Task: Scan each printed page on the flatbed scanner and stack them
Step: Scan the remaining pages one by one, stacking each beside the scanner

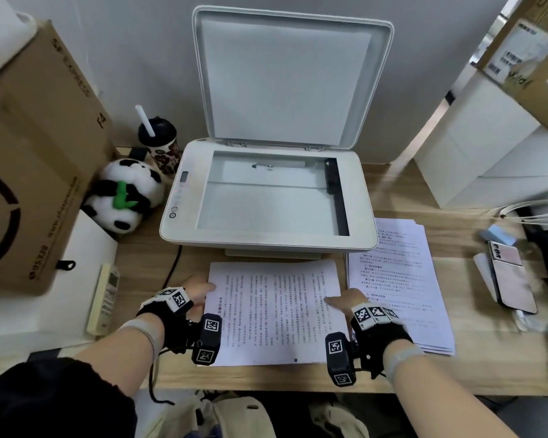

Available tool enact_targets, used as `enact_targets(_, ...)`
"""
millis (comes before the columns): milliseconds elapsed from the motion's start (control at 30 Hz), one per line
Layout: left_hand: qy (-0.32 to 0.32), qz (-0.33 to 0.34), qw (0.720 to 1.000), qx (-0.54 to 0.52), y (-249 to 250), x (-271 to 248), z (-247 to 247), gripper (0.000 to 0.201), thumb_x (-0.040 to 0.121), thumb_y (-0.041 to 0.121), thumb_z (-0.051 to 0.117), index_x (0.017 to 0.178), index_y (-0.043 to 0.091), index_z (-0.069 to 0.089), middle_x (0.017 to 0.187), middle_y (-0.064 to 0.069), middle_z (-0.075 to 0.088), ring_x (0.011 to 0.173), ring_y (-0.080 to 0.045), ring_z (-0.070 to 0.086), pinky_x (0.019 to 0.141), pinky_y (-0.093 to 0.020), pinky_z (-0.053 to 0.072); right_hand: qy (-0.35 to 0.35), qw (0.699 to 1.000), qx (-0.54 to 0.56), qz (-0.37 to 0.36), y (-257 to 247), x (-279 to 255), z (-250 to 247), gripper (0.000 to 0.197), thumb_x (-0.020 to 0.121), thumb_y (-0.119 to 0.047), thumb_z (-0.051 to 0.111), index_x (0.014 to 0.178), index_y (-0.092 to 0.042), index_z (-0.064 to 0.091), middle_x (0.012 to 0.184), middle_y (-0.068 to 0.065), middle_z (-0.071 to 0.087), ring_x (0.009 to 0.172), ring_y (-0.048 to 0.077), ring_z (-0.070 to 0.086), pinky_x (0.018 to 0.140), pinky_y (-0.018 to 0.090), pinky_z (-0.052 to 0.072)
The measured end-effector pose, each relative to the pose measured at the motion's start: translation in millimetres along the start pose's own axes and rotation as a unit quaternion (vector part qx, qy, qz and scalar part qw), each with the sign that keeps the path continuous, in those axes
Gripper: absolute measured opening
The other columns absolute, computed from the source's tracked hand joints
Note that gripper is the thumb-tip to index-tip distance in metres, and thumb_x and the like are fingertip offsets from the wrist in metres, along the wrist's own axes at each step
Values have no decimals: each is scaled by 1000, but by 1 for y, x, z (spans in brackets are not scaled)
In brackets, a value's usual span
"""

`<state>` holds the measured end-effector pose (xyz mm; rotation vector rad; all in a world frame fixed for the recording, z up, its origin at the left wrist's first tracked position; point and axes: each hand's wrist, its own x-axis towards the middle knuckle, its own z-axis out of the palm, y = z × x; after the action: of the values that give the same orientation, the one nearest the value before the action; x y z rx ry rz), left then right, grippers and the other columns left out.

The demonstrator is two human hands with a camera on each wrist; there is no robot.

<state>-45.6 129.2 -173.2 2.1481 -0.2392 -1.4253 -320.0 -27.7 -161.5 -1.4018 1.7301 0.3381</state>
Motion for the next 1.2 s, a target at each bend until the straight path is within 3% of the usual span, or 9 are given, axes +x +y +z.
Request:
enact_targets(100,-2,-9,999,34,-3,1,-4,27,89,0,54,114,-12,55,99,-23,62,74,-30,57,73,-39,50,39,998,-47,-22,-3,-10,0,48,92,-39,53,57,-20,24,30,-7,30,27,5,35,35,15,28)
enact_targets(200,9,-10,997,78,-8,8,-12,48,85,7,61,129,-6,48,70,-13,57,51,-23,46,46,-26,38,28,998,-45,-24,-1,-4,2,36,95,-28,51,64,-16,39,64,0,41,67,13,57,66,22,47)
enact_targets(300,26,1,994,102,3,-7,-11,47,85,5,62,129,-10,49,68,-14,58,52,-25,51,44,-26,41,-10,1000,17,-13,7,-5,2,37,94,-21,55,124,1,55,125,15,59,123,28,52,102,31,40)
enact_targets(433,50,20,992,114,8,-8,-12,48,85,4,66,128,-9,50,122,-28,59,113,-39,57,96,-41,44,-49,995,81,-38,12,-15,0,54,93,-21,55,140,1,39,147,16,39,133,32,40,102,34,35)
enact_targets(633,16,40,989,141,10,-11,-21,40,79,10,73,116,-1,62,115,-18,65,101,-28,62,95,-35,46,-3,980,195,-52,15,-18,-3,53,89,-22,60,135,-1,45,139,15,47,126,31,46,104,39,38)
enact_targets(700,-2,40,988,148,11,-14,-23,35,80,7,72,113,-1,62,98,-17,68,75,-20,63,72,-30,55,0,979,195,-68,15,-24,-3,68,89,-36,61,142,0,37,147,16,40,134,32,40,111,40,32)
enact_targets(800,-10,32,989,147,11,-16,-24,9,82,-4,63,89,1,61,61,-9,58,31,-7,42,32,-15,30,18,978,182,-96,13,-30,-2,57,92,-33,57,136,3,45,141,16,48,128,31,46,106,36,36)
enact_targets(1067,-100,64,986,114,21,-26,-32,27,83,18,70,105,1,66,72,-3,58,51,-11,42,46,-18,29,114,926,346,-100,10,-52,-20,13,85,3,50,87,3,64,83,9,55,80,22,49,78,28,39)
enact_targets(1200,-174,111,966,156,60,-63,-35,12,84,23,66,80,12,64,55,8,54,37,-1,38,37,-11,27,224,878,389,-169,-3,-58,-47,38,83,4,49,53,-13,32,53,4,25,55,18,21,47,24,20)
